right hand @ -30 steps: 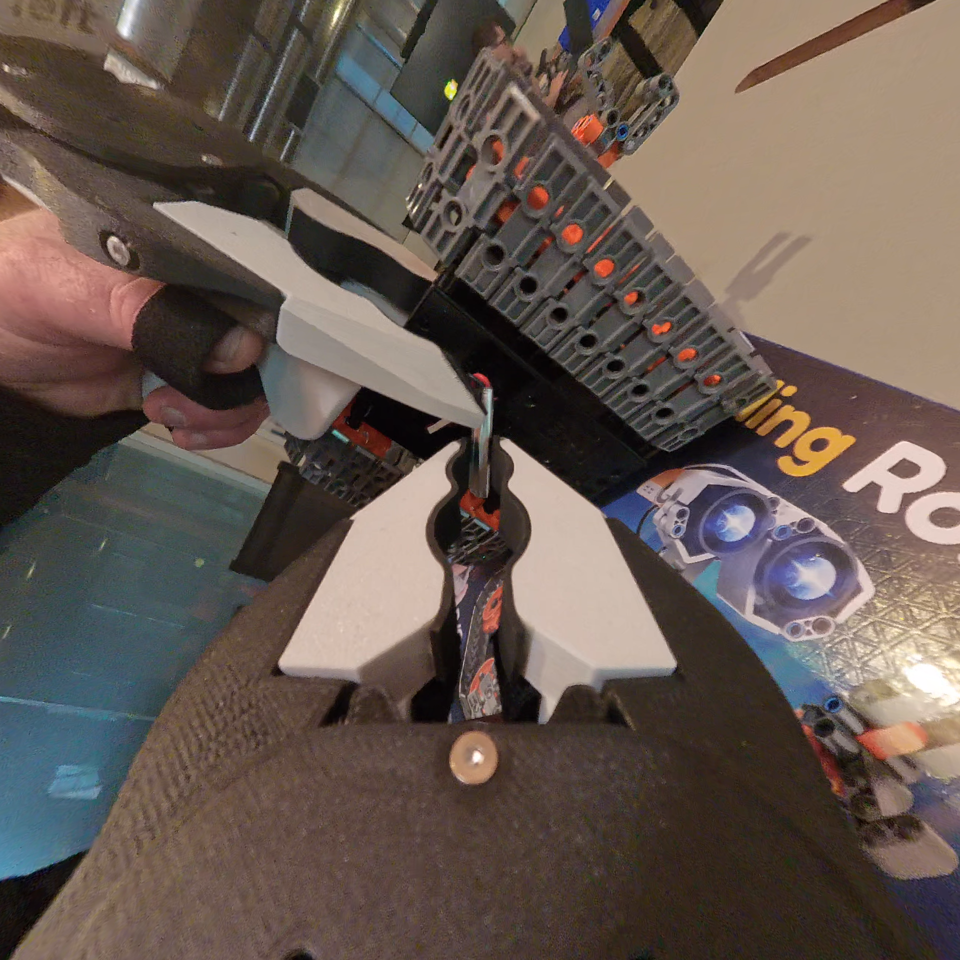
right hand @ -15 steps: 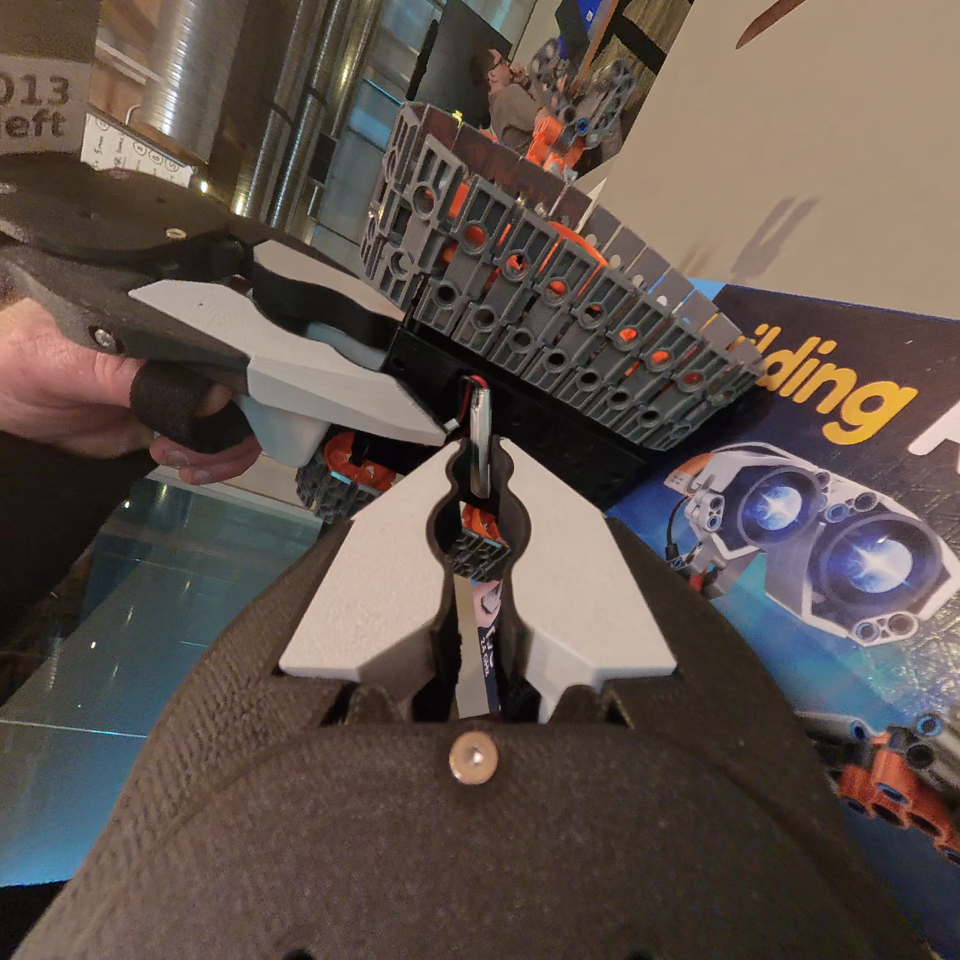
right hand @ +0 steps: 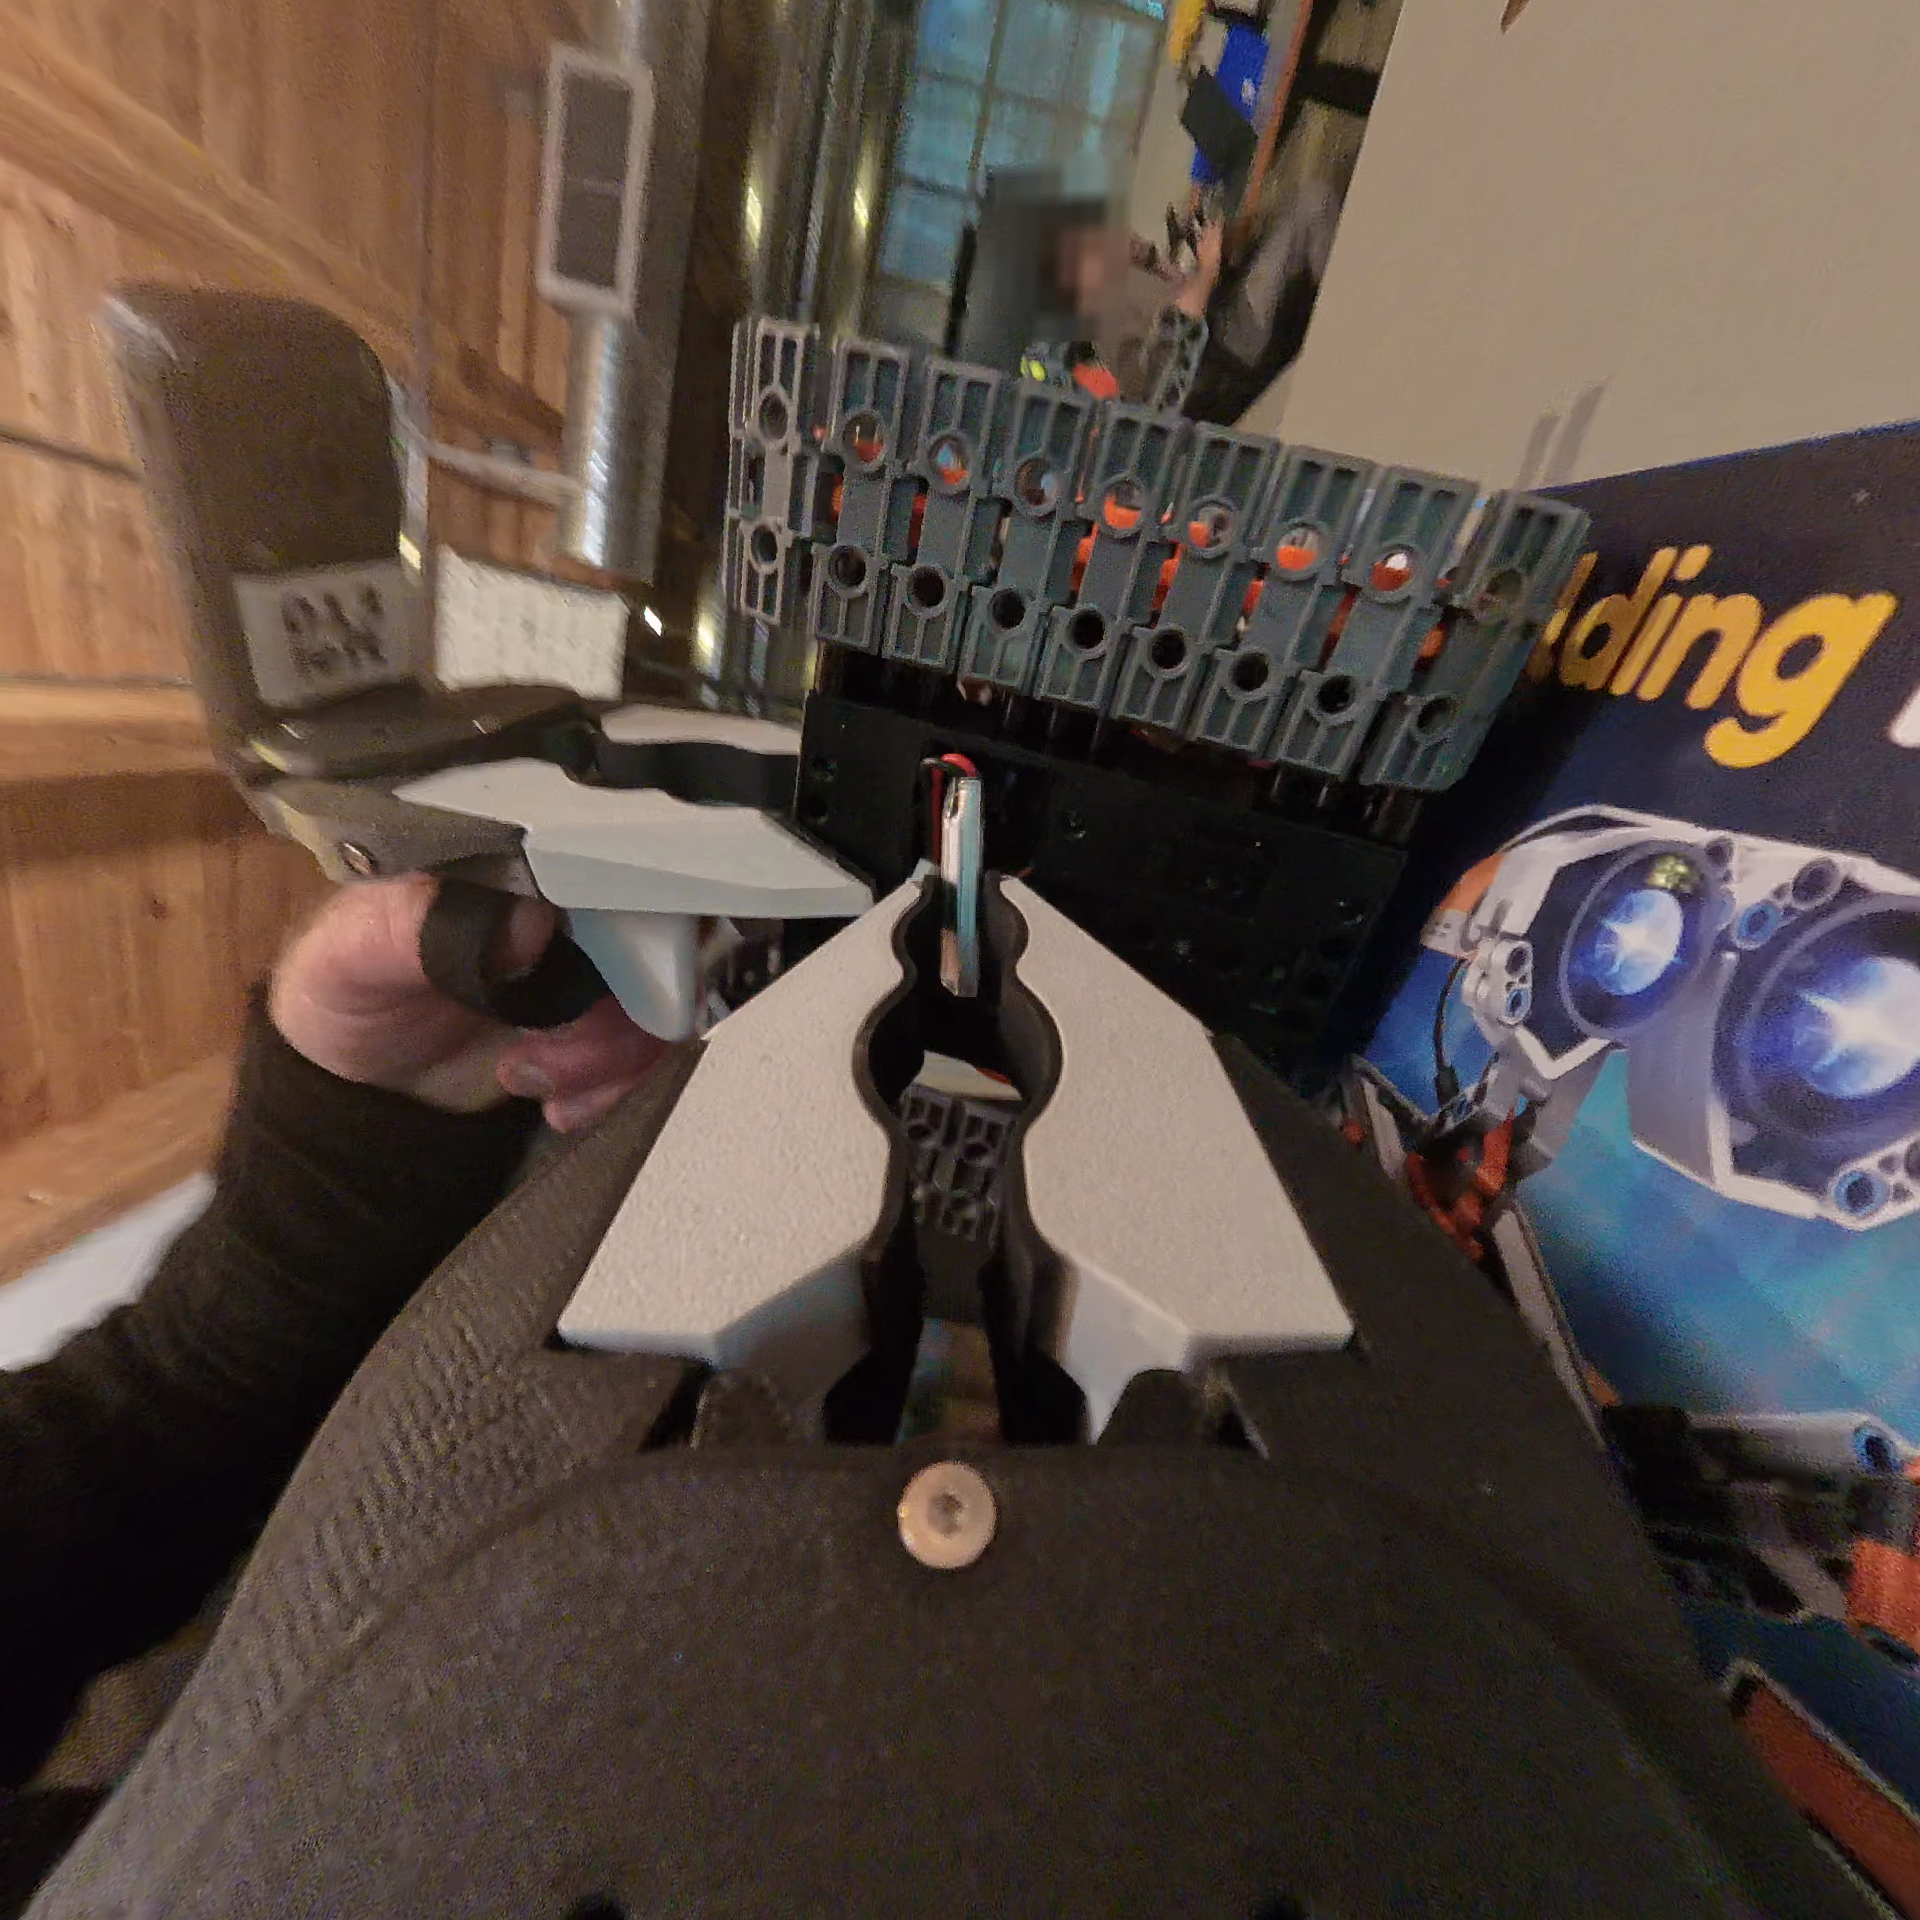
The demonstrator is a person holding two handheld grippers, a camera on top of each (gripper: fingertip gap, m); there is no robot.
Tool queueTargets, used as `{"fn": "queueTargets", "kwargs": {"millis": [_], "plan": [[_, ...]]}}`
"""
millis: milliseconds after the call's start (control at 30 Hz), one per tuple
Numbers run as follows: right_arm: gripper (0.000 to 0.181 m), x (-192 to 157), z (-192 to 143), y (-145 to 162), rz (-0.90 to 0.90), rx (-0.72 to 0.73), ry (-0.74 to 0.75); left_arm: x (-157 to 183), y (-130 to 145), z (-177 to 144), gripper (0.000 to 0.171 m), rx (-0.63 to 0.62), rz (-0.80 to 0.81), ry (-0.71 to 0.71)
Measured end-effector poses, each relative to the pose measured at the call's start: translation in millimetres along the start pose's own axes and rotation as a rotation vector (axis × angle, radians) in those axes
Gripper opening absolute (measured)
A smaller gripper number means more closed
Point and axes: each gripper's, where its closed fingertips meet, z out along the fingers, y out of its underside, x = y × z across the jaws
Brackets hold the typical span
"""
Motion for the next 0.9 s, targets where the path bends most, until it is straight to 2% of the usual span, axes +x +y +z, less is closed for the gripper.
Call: {"fn": "queueTargets", "kwargs": {"millis": [67,200,500,667,733,900], "plan": [[0.004,-2,-3,-6,0.094,0.060,-0.068,5,-4,0,0.035,0.025,-0.036,0.025],[0.005,0,-4,-4,0.129,0.058,-0.084,5,-4,2,0.036,0.049,-0.057,0.021],[0.008,9,-5,8,-0.262,-0.049,0.150,8,0,8,0.037,0.035,0.016,-0.030],[0.008,9,-7,8,-0.284,-0.051,0.162,9,0,8,0.038,0.043,-0.002,-0.008],[0.012,9,-10,7,-0.354,-0.044,0.202,9,-1,8,0.037,0.044,0.003,-0.011],[0.022,11,-14,4,-0.356,-0.024,0.200,7,-3,6,0.037,0.057,-0.028,0.014]]}}
